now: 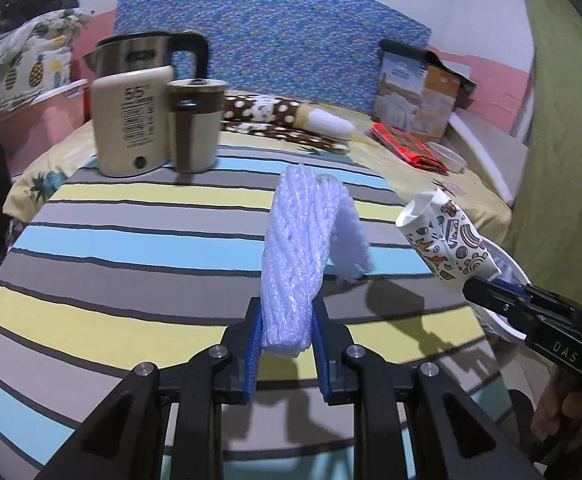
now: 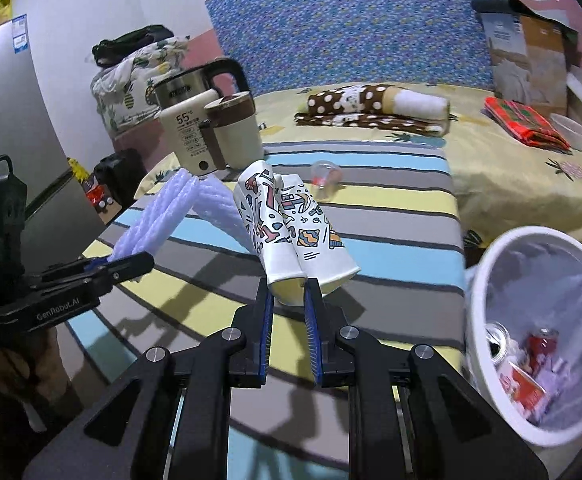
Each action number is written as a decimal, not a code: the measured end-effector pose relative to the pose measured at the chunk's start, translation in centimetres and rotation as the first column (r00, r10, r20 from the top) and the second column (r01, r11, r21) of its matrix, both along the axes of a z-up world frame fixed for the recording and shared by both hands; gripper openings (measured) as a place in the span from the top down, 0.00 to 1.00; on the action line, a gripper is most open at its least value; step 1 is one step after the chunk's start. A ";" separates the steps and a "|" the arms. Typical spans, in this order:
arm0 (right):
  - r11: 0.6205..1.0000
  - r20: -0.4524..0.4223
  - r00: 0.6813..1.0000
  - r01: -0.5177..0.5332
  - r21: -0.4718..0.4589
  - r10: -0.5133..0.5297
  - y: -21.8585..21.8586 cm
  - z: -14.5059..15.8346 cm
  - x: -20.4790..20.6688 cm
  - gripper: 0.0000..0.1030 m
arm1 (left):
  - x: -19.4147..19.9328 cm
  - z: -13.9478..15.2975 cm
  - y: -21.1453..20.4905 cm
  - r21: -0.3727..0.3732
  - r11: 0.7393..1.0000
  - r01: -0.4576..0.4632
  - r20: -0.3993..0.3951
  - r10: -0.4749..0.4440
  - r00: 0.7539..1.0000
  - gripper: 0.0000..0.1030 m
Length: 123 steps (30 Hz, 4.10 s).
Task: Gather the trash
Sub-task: 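Grasp the patterned paper cup with the right gripper while the left gripper grasps a white foam net, then carry paper cup and foam net over the bin and open both grippers, then move back to the table and grasp the second foam net with the left gripper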
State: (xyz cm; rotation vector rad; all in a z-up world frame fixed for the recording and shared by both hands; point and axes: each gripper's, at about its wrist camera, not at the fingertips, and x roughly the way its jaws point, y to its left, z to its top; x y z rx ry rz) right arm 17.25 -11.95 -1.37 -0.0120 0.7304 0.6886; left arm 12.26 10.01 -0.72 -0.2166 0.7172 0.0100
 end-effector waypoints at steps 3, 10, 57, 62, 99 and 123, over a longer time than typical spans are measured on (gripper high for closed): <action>1.000 0.003 1.000 0.019 0.008 -0.019 -0.8 0.1 -0.3 0.83 | -0.3 0.3 -1.3 0.005 1.000 0.022 0.006 -0.022 1.000 0.78; 0.998 0.003 0.999 0.054 0.027 -0.054 -2.1 0.2 -0.3 0.83 | -0.6 1.7 -2.2 0.019 1.000 0.025 0.030 -0.025 0.999 0.78; 0.938 -0.009 0.938 0.347 -0.005 -0.347 -14.7 -0.6 -0.8 0.83 | 5.7 1.2 -20.2 0.014 0.909 0.416 0.006 -0.416 0.909 0.78; 0.930 -0.019 0.930 0.367 -0.012 -0.367 -15.5 -1.0 -0.9 0.83 | 6.7 0.3 -22.1 -0.001 0.894 0.448 -0.013 -0.448 0.894 0.78; 0.907 -0.093 0.903 0.416 -0.061 -0.420 -16.2 -2.0 0.1 0.75 | 10.0 -2.0 -22.9 -0.071 0.886 0.458 -0.040 -0.461 0.886 0.58; 0.959 -0.012 0.959 0.284 -0.008 -0.284 -10.8 0.9 -2.3 0.69 | 2.5 1.9 -15.4 -0.025 0.949 0.315 0.051 -0.314 0.948 0.58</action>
